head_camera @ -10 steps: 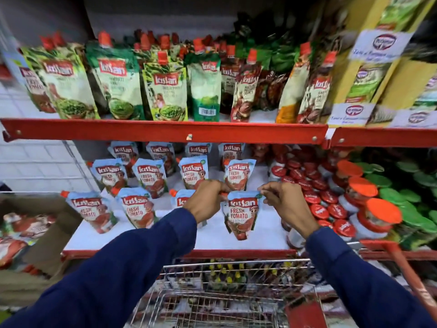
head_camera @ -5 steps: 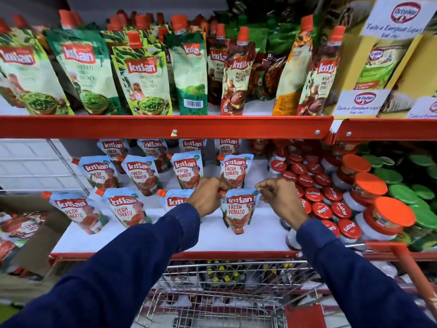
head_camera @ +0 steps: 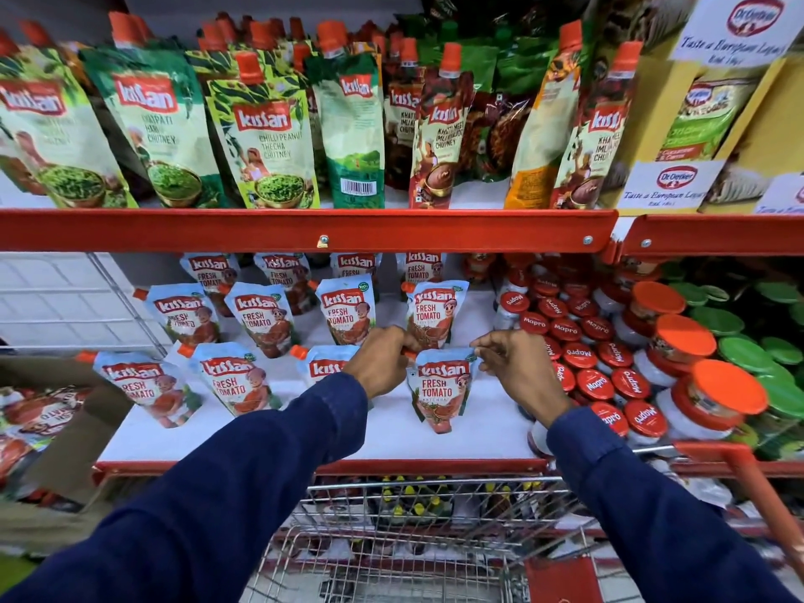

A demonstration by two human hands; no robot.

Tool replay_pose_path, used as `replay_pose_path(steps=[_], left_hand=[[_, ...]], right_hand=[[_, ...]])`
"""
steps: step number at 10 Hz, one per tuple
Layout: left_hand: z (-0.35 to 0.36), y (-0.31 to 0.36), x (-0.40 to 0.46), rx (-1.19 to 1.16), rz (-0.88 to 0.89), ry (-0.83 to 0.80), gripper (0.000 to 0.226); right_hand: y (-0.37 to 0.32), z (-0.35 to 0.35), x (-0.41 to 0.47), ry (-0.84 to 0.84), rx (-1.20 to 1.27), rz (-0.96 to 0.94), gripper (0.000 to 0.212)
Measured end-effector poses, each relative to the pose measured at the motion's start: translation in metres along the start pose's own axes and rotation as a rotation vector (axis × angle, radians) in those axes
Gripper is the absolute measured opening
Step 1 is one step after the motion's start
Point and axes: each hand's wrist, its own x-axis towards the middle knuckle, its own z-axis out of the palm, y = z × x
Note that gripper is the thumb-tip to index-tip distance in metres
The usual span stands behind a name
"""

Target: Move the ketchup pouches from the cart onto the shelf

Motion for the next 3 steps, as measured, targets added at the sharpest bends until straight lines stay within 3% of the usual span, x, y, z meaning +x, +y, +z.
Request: replay_pose_path(steps=[2,3], left_hand=[[0.000,-0.001,-0.007,-0.015,-0.011,-0.025,0.029],[-0.008,0.007,-0.018,0.036,0.019,-0.005,0.039]], right_hand=[[-0.006,-0.003,-0.003,-0.010,-0.015,0.010,0.012],[-0.015,-0.008,-0.009,0.007,-0.071,0.017,0.026]])
